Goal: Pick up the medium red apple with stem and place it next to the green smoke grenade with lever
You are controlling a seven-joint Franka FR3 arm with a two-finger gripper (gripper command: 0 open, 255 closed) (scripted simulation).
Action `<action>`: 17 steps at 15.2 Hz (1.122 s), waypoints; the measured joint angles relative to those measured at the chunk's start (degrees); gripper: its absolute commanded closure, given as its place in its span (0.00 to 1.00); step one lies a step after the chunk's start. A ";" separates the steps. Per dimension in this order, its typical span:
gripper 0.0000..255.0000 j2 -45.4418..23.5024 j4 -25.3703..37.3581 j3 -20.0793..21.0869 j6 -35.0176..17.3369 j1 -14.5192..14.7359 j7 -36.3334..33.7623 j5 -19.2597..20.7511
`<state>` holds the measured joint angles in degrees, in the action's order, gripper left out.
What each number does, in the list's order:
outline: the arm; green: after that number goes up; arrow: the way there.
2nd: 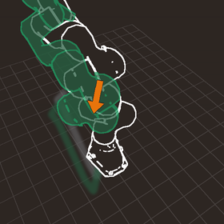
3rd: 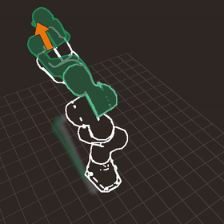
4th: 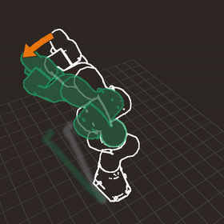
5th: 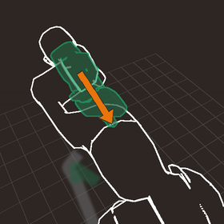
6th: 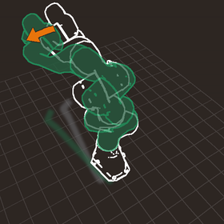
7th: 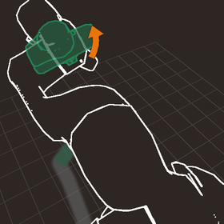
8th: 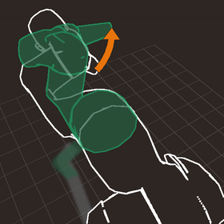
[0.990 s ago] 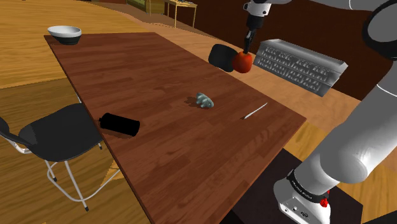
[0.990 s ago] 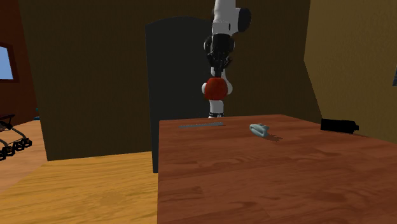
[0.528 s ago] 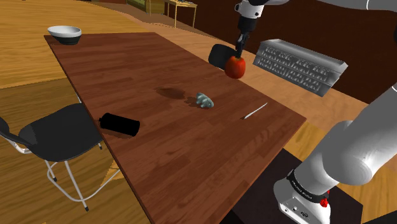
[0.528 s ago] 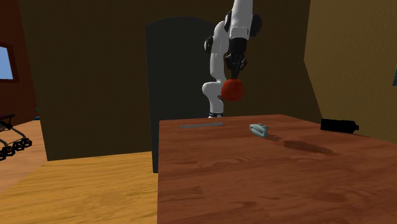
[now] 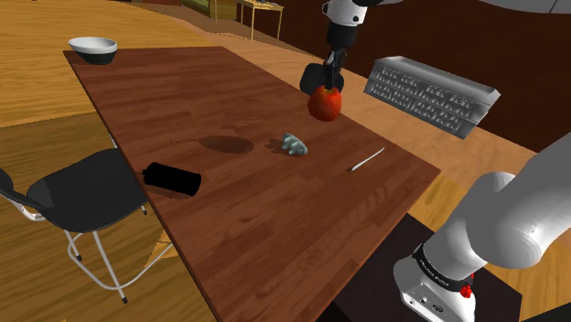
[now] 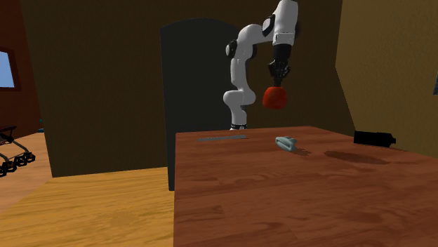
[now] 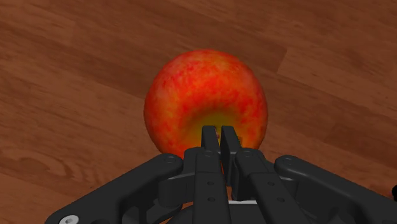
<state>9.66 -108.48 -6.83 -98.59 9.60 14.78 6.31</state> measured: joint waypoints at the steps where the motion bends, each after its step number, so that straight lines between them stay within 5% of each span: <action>1: 1.00 0.61 -0.72 0.87 0.03 0.61 -1.46 -0.10; 17: 1.00 -1.23 1.73 14.21 2.51 9.98 -23.46 -2.76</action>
<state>8.43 -106.75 7.38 -96.08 19.58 -8.69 3.55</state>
